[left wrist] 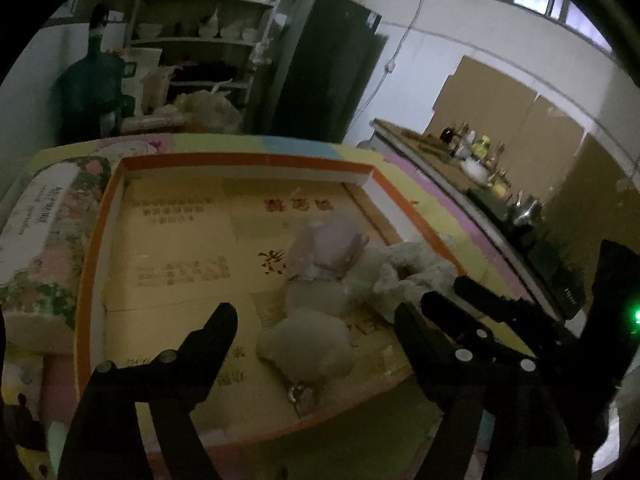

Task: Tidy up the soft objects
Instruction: 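Open both tools to drop the doll and cloth into the tray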

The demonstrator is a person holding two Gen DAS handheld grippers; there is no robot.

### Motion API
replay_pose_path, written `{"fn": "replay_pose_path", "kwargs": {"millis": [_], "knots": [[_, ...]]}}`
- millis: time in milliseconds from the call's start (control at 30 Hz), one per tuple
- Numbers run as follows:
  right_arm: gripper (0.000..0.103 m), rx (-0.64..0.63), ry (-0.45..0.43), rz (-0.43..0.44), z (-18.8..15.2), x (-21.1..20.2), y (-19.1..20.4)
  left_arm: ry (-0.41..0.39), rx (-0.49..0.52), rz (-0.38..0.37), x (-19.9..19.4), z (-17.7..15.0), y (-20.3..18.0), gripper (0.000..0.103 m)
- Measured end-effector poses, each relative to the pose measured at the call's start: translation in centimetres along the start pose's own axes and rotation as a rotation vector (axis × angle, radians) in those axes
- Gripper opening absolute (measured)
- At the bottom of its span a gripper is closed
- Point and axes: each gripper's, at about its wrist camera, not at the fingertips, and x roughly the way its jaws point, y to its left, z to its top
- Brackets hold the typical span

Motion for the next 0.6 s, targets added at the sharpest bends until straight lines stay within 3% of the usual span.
{"fn": "replay_pose_path", "kwargs": {"millis": [267, 400, 600], "knots": [[0.053, 0.033, -0.074, -0.013, -0.6, -3.0, 0.3, -0.161, 0.104, -0.040, -5.2, -0.2, -1.3, 0.081], [0.060, 0.063, -0.148, -0.020, -0.9, -5.5, 1.3, -0.233, 0.175, 0.000, -8.3, -0.3, -2.0, 0.081], [0.066, 0.060, -0.258, -0.031, -1.8, -9.3, 4.6, -0.369, 0.191, 0.070, -13.6, -1.2, -1.5, 0.081]]}}
